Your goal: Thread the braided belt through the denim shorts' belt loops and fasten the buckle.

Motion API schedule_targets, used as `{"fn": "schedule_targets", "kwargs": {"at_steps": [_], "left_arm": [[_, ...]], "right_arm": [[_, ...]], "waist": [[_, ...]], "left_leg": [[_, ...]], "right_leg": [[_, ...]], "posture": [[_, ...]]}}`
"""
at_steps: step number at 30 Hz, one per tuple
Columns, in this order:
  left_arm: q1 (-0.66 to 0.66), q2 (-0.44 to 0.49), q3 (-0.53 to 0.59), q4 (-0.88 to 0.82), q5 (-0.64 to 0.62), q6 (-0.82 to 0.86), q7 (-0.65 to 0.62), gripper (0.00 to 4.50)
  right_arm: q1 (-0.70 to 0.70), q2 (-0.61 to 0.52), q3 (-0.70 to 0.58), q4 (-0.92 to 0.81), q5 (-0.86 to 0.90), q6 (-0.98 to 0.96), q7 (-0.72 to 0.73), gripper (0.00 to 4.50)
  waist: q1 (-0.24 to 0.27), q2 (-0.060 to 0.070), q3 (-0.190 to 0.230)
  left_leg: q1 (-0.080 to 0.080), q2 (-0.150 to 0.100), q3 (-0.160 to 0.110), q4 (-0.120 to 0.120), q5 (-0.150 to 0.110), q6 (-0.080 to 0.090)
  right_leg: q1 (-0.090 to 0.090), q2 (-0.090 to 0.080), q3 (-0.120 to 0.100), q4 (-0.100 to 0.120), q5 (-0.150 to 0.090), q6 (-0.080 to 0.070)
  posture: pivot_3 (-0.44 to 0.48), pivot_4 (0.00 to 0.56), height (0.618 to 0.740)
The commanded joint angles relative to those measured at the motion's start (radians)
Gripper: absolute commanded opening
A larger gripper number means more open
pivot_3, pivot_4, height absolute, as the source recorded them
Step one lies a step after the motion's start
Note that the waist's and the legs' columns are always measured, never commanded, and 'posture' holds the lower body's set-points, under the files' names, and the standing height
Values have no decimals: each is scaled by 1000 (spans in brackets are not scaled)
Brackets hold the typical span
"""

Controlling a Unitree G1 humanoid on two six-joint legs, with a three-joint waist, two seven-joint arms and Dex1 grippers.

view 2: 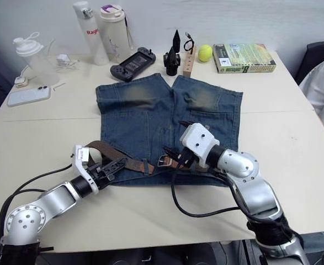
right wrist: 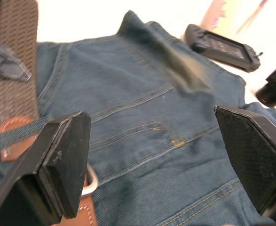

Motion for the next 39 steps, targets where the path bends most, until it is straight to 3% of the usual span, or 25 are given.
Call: {"fn": "schedule_targets", "kwargs": {"at_steps": [1, 8, 16, 22, 28, 39], "left_arm": [[-29, -24, -21, 23, -1, 28, -54, 0], [-46, -33, -16, 62, 44, 60, -92, 0], [-46, -27, -25, 49, 150, 77, -90, 0], [-33, 49, -147, -56, 411, 55, -117, 0], [-5, 73, -246, -133, 564, 45, -161, 0], [9, 41, -231, -130, 624, 68, -218, 0]], "right_arm": [[48, -79, 87, -22, -135, -243, 37, 4468], [68, -79, 191, 139, -386, -554, -76, 4468], [42, -62, 215, 274, -528, -672, -142, 4468], [35, -35, 216, 294, -528, -686, -140, 4468], [55, -36, 194, 259, -469, -693, -107, 4468], [60, -44, 168, 224, -428, -697, -70, 4468]], "waist": [[2, 0, 0], [2, 0, 0], [1, 0, 0], [-2, 0, 0], [-1, 0, 0], [1, 0, 0]], "left_leg": [[0, 0, 0, 0, 0, 0], [1, -1, 0, 0, 2, 0], [3, -1, 0, 0, 3, -1], [5, 0, 1, 0, 3, -2], [10, 1, 4, -3, 3, -3], [10, 1, 5, -4, 2, -3]], "right_leg": [[0, 0, 0, 0, 0, 0], [0, 0, 0, 0, 0, 0], [2, 0, 0, 0, 0, 0], [3, 1, 2, 1, 0, 0], [4, 0, 7, 1, -1, -1], [4, -3, 8, 1, -1, -1]], "posture": [[0, 150, 720], [0, 150, 720], [0, 150, 720], [0, 150, 720], [0, 150, 720], [0, 150, 720]]}}
